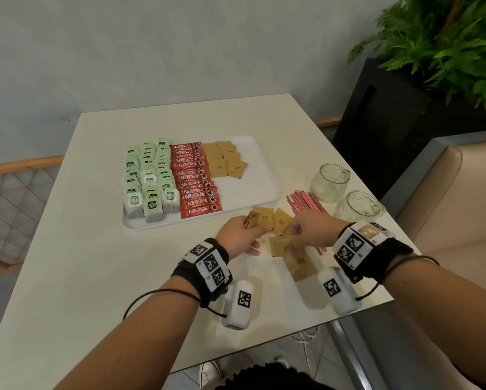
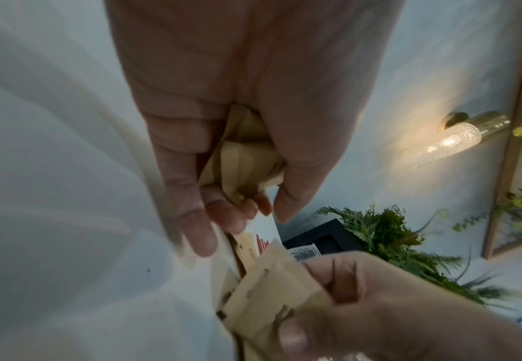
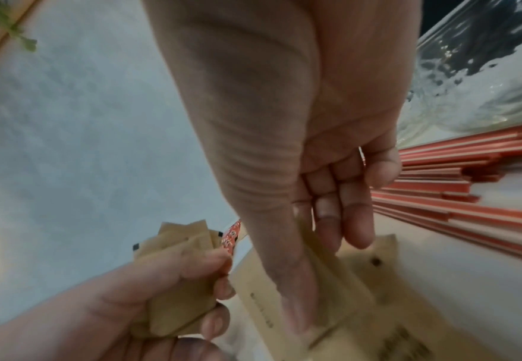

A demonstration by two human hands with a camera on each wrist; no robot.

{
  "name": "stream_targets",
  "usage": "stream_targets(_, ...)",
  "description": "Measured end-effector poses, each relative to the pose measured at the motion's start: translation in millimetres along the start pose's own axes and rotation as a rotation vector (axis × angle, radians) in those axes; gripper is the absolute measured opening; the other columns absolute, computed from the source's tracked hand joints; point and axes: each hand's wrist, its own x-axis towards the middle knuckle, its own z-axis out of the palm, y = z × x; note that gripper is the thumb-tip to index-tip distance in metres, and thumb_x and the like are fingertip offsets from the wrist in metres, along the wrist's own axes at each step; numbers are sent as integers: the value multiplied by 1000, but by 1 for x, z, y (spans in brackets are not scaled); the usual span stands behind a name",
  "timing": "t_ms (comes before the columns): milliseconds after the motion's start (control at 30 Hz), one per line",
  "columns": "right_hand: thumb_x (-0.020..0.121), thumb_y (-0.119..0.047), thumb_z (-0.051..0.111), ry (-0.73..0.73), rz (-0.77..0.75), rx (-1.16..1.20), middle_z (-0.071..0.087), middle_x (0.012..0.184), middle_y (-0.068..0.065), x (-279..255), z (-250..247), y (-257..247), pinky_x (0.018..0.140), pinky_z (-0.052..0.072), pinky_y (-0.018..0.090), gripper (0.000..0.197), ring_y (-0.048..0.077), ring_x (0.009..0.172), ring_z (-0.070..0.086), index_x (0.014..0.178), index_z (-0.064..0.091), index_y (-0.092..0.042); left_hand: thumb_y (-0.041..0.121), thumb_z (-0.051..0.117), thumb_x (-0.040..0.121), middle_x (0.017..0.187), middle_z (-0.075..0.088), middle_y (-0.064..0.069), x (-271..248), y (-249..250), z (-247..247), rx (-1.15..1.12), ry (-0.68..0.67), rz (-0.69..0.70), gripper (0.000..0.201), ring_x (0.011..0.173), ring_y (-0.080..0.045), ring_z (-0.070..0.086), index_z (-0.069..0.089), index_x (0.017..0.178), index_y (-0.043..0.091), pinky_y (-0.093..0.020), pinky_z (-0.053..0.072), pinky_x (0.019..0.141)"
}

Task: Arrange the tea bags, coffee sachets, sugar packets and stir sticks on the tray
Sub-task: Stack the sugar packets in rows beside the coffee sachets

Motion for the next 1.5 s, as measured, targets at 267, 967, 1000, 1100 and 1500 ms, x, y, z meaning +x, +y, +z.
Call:
stream_targets(267,77,-9,73,90,-118,245,63,72,2,22,-20,-18,64,53,37,15,25,69,65,81,58,-12,30,66,91,83,64,3,10,9,-16,172,93,191,19,74,-16,62,63,103,16,-40,58,76)
stream_targets(967,90,-12,67,218,-51,537,60,81,9,145,-48,-68,56,57,28,18,15,58,60,103,56,-6,2,64,89,85,64,-6,54,27,-118,-492,320,-65,14,68,-16,64,62,101,10,-32,62,63)
stream_targets(1000,90,-11,66,229,-40,511,58,83,7,153,-46,-70,55,55,27,20,15,59,60,107,54,-9,3,65,89,90,65,-7,55,30,-127,-516,314,-71,16,72,-17,65,62,104,9,-32,62,65)
stream_targets(1100,91,-8,64,207,-18,470,54,82,2,176,-44,-81,55,52,27,22,14,60,58,108,52,-14,6,68,87,99,67,-11,64,40,-151,-538,296,-96,24,81,-21,67,61,110,4,-34,62,74)
stream_targets(1500,82,-15,74,204,35,380,67,91,11,207,-55,-89,53,55,29,37,19,66,63,110,50,-12,12,48,99,109,69,-18,96,57,-167,-552,251,-44,14,88,-27,71,56,106,3,-33,62,69)
